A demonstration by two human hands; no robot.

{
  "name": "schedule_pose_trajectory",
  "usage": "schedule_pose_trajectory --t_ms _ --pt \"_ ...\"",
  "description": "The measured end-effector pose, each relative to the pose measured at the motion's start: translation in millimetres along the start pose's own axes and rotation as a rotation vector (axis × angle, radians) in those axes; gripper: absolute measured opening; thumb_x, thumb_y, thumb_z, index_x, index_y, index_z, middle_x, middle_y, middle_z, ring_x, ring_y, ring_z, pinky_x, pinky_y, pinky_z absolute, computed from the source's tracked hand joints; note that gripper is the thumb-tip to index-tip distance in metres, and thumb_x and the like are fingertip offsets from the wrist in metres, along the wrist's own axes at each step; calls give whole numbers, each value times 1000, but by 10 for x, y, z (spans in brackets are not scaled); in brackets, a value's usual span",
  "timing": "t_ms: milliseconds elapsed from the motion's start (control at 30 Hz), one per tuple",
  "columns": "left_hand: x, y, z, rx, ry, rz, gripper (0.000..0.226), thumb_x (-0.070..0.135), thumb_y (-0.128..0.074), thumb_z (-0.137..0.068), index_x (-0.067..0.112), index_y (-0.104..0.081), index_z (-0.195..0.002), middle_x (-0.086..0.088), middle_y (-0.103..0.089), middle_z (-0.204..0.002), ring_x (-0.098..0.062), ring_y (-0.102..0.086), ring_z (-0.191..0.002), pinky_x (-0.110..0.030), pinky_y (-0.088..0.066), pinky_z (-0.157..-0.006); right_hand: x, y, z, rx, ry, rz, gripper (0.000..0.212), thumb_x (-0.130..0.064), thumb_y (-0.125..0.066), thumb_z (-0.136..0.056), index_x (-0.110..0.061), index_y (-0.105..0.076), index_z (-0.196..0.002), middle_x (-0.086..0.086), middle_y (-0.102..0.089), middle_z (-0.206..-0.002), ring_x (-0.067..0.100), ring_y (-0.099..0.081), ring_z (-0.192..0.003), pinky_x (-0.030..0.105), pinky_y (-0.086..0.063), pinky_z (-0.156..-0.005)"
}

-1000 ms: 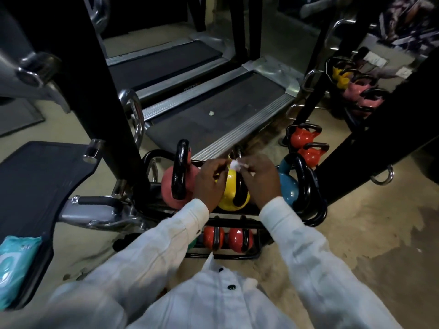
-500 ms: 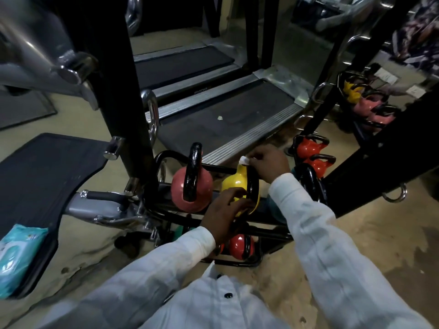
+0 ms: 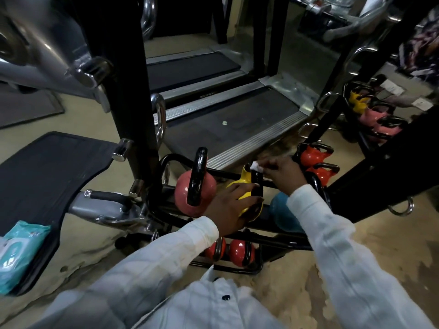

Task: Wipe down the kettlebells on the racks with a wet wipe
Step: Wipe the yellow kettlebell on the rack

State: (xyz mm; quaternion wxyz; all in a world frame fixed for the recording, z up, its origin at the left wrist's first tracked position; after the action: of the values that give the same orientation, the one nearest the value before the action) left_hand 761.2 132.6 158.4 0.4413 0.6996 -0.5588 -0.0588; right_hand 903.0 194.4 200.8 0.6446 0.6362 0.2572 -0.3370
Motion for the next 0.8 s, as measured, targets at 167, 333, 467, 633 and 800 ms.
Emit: schedule_pose_trajectory --t_ms 167,333,467,633,800 --pt "-100 15 -102 -51 32 -24 38 26 -67 -85 19 -65 -122 -6 -52 -139 -26 -51 -123 -41 -48 -95 -181 -72 -308 -67 54 367 20 -29 -75 -84 -14 -77 -98 7 -73 -103 23 -66 -98 35 -51 -92" --pt "-113 48 -232 -61 -4 -29 33 31 -60 -89 19 -67 -119 -6 -57 -133 -25 -52 -122 -41 -48 -94 -170 -139 -633 -273 -72 299 11 -17 -74 -86 -11 -72 -95 2 -69 -90 27 -65 -100 33 -53 -85" --pt "-155 18 -211 -41 37 -8 30 33 -62 -91 22 -67 -119 -4 -59 -131 -24 -53 -122 -43 -48 -92 -407 -366 -629 -347 63 824 20 -24 -66 -87 -17 -75 -105 9 -70 -111 28 -64 -105 32 -50 -91" --pt "-121 38 -220 -31 45 13 29 31 -60 -92 20 -68 -117 -3 -59 -131 -23 -53 -121 -41 -47 -93 -371 -418 -914 -305 -82 734 36 -29 -64 -91 -6 -65 -118 11 -64 -125 30 -60 -116 33 -47 -96" --pt "-88 104 -241 -8 24 39 28 32 -60 -93 17 -70 -114 -3 -61 -130 -22 -54 -121 -36 -46 -98 -78 -260 -859 -354 -64 806 35 -23 -50 -99 -3 -61 -125 15 -61 -130 33 -57 -120 41 -45 -104"
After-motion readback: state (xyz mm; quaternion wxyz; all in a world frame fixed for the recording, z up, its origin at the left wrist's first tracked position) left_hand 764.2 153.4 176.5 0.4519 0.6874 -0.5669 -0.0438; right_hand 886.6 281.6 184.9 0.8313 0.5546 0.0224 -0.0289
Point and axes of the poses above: each hand's wrist, its own z-axis away from the middle knuckle, its own y-axis out of the back of the hand, x = y × z, the point moved 8 cm from there along -z, towards the middle knuckle
